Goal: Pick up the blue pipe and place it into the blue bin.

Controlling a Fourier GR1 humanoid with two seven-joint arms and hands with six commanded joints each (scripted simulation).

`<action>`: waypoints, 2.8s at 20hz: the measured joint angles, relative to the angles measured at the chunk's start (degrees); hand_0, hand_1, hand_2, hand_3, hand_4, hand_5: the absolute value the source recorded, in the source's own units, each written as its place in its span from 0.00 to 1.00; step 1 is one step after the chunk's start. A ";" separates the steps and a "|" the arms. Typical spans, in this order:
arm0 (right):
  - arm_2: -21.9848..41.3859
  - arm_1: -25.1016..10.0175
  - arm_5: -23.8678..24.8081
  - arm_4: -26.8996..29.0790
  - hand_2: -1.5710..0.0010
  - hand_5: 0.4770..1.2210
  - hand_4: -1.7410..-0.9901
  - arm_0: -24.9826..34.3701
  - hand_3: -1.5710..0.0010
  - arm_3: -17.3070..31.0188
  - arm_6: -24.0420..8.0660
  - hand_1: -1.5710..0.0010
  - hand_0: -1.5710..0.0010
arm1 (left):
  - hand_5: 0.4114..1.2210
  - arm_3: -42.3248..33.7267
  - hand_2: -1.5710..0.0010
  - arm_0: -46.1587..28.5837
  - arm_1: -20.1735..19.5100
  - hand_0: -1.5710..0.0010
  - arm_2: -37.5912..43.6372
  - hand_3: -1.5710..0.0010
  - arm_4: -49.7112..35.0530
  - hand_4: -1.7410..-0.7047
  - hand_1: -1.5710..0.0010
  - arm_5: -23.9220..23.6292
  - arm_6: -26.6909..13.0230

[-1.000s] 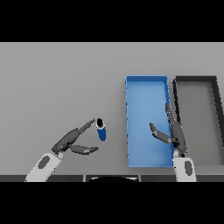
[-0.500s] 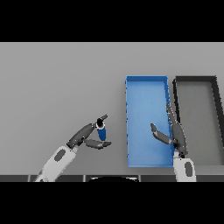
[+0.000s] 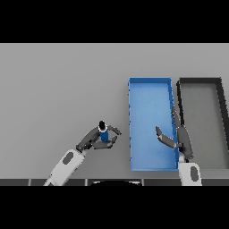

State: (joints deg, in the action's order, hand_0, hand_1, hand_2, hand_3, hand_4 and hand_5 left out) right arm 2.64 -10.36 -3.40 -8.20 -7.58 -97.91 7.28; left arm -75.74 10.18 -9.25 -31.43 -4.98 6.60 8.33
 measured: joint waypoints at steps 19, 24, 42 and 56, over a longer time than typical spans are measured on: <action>0.10 -0.29 -0.28 -0.37 1.00 0.22 0.75 1.43 1.00 0.65 -0.73 1.00 1.00 | 0.99 -12.17 0.01 3.44 4.80 0.01 0.16 0.01 2.56 0.27 0.01 -0.01 -0.36; -0.21 -0.34 -0.10 -0.55 1.00 0.22 0.79 1.01 1.00 1.65 0.42 1.00 1.00 | 1.00 -14.87 0.00 4.45 5.50 0.00 -0.38 0.00 3.57 0.26 0.00 1.39 -5.18; 8.08 3.58 -5.18 7.31 0.93 0.12 0.66 -14.33 1.00 -24.03 -12.17 0.99 1.00 | 1.00 -15.20 0.00 3.42 8.32 0.00 2.11 0.00 6.21 0.26 0.00 5.78 -5.81; 16.87 1.42 -12.38 10.72 0.97 0.10 0.67 17.15 1.00 -22.30 -33.54 1.00 1.00 | 1.00 -13.25 0.00 4.69 10.50 0.00 4.35 0.00 8.84 0.27 0.00 8.58 -6.43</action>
State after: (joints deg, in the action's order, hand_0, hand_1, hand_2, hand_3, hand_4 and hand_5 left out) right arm 19.51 -8.94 -15.78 2.52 9.57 -120.22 -26.27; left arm -88.98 14.87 1.25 -27.08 3.86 15.17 1.90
